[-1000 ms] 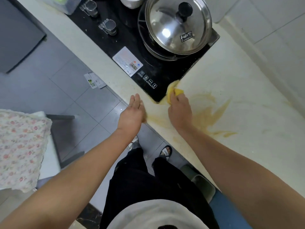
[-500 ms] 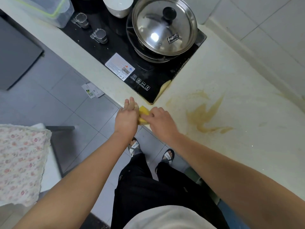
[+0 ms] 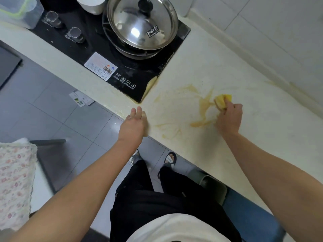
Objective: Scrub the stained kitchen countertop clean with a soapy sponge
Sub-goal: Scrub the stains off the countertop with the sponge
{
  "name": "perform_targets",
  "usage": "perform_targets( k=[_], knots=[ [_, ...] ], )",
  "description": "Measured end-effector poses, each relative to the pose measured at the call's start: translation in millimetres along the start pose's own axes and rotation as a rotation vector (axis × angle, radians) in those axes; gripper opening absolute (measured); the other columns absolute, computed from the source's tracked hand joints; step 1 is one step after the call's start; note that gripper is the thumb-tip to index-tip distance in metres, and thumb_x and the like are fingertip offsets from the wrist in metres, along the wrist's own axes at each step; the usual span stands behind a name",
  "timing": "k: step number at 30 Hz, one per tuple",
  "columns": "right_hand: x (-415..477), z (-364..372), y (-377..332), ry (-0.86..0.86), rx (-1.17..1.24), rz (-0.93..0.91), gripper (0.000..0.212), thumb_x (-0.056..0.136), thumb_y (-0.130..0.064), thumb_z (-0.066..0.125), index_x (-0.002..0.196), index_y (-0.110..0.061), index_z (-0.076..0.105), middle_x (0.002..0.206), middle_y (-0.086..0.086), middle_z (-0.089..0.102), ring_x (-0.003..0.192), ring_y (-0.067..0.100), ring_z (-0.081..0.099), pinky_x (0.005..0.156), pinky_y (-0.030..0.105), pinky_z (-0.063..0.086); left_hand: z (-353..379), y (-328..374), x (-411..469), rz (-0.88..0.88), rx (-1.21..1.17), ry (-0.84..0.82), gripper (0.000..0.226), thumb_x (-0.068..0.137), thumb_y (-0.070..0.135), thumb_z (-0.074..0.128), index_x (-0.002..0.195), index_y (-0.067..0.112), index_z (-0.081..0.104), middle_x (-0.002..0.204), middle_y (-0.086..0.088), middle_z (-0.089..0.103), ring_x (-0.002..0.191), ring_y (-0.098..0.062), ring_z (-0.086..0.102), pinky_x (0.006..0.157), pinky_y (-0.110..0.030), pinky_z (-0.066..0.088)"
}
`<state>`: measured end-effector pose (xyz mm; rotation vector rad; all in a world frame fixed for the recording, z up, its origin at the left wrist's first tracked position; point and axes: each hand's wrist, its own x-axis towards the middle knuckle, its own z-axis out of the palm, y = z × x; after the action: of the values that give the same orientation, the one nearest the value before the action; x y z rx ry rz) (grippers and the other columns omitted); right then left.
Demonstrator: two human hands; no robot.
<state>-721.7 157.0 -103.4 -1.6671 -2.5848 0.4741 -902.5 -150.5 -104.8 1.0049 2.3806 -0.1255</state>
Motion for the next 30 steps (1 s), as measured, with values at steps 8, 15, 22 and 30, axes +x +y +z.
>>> perform_targets(
  k=[8, 15, 22, 30],
  knots=[
    [25, 45, -52, 0.070, -0.111, -0.127, 0.058, 0.083, -0.010, 0.036, 0.140, -0.017, 0.051, 0.119, 0.020, 0.052, 0.098, 0.040, 0.051, 0.089, 0.045, 0.042, 14, 23, 11, 0.032, 0.098, -0.078, 0.089, 0.088, 0.003, 0.073, 0.157, 0.008, 0.019, 0.172, -0.012, 0.004, 0.158, -0.033, 0.013, 0.109, -0.040, 0.046],
    [-73, 63, -63, -0.186, -0.026, -0.783, 0.062, 0.079, 0.002, 0.048, 0.134, -0.025, 0.059, 0.103, 0.006, 0.053, 0.086, 0.030, 0.049, 0.075, 0.041, 0.047, 4, 33, 8, 0.002, 0.217, -0.117, 0.100, 0.085, 0.000, 0.076, 0.159, 0.004, 0.008, 0.170, -0.019, 0.000, 0.158, -0.036, 0.011, 0.098, -0.036, 0.052],
    [0, -9, 25, -0.218, 0.349, 0.056, 0.042, 0.081, -0.021, 0.046, 0.117, -0.014, 0.068, 0.109, 0.010, 0.069, 0.103, 0.027, 0.063, 0.089, 0.037, 0.050, 8, 31, 11, -0.023, 0.233, -0.109, 0.100, 0.082, -0.002, 0.077, 0.157, 0.006, 0.012, 0.168, -0.017, 0.004, 0.157, -0.035, 0.015, 0.094, -0.035, 0.055],
    [24, -34, 79, -0.036, 0.122, -0.010, 0.067, 0.088, -0.049, 0.063, 0.144, -0.018, 0.046, 0.127, 0.015, 0.056, 0.117, 0.031, 0.052, 0.101, 0.039, 0.041, 11, 34, 15, -0.050, 0.212, -0.093, 0.090, 0.077, -0.003, 0.076, 0.151, 0.006, 0.025, 0.164, -0.016, 0.015, 0.152, -0.034, 0.025, 0.091, -0.037, 0.055]
  ],
)
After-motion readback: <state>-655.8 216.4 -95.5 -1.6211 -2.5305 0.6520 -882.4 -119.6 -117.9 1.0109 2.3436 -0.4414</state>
